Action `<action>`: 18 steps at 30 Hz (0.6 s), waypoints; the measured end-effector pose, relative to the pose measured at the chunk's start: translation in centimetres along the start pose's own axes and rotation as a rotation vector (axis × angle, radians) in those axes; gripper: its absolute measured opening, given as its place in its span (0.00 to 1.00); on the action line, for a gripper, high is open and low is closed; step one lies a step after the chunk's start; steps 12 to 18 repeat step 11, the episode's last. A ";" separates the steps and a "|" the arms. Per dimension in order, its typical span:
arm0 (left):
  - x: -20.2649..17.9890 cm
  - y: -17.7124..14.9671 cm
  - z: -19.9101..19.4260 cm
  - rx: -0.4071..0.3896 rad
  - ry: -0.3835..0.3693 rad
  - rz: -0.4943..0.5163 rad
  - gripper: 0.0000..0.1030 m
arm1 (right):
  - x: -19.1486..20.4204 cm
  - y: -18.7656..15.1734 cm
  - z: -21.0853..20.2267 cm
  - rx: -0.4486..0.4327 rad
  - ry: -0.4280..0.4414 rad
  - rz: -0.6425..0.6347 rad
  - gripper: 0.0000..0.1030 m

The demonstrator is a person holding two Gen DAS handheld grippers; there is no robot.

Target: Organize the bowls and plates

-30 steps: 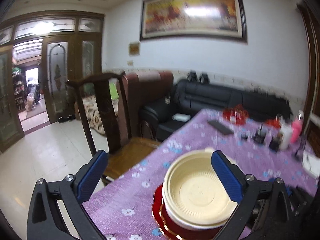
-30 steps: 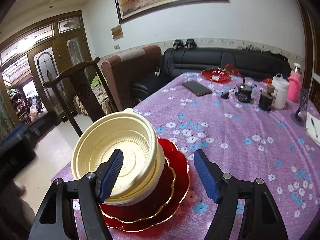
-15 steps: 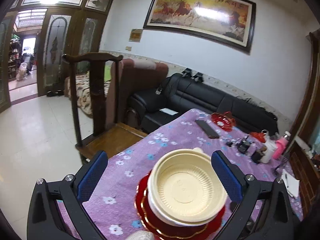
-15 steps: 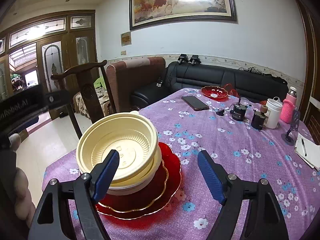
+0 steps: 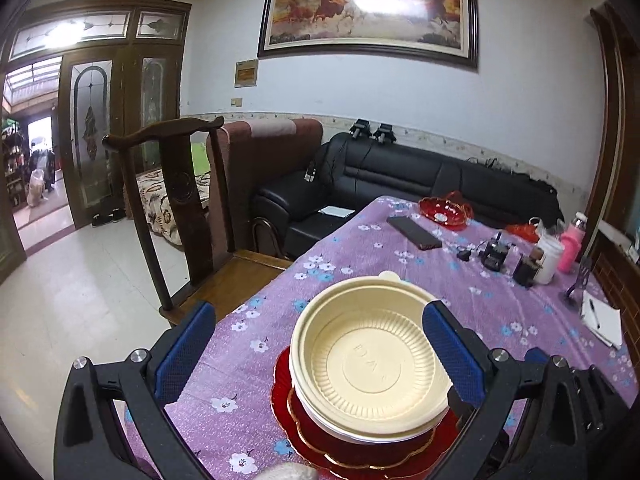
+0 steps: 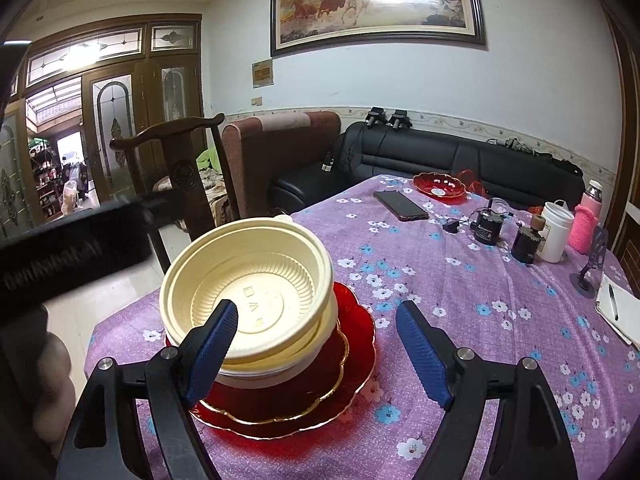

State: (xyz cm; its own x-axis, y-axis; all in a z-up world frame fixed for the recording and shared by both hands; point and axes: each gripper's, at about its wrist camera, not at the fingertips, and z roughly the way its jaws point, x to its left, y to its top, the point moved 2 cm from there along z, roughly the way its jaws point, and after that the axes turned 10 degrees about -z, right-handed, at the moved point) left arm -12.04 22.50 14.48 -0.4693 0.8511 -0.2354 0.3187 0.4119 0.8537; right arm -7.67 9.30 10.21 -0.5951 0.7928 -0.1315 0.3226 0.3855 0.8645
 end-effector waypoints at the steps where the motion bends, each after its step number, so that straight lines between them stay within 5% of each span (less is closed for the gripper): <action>1: -0.1 0.0 0.1 0.004 0.004 0.003 1.00 | 0.1 0.0 0.0 0.002 0.000 0.000 0.84; 18: -1.6 0.3 0.2 0.035 0.018 0.039 1.00 | -1.4 -0.3 0.0 0.027 -0.001 0.005 0.85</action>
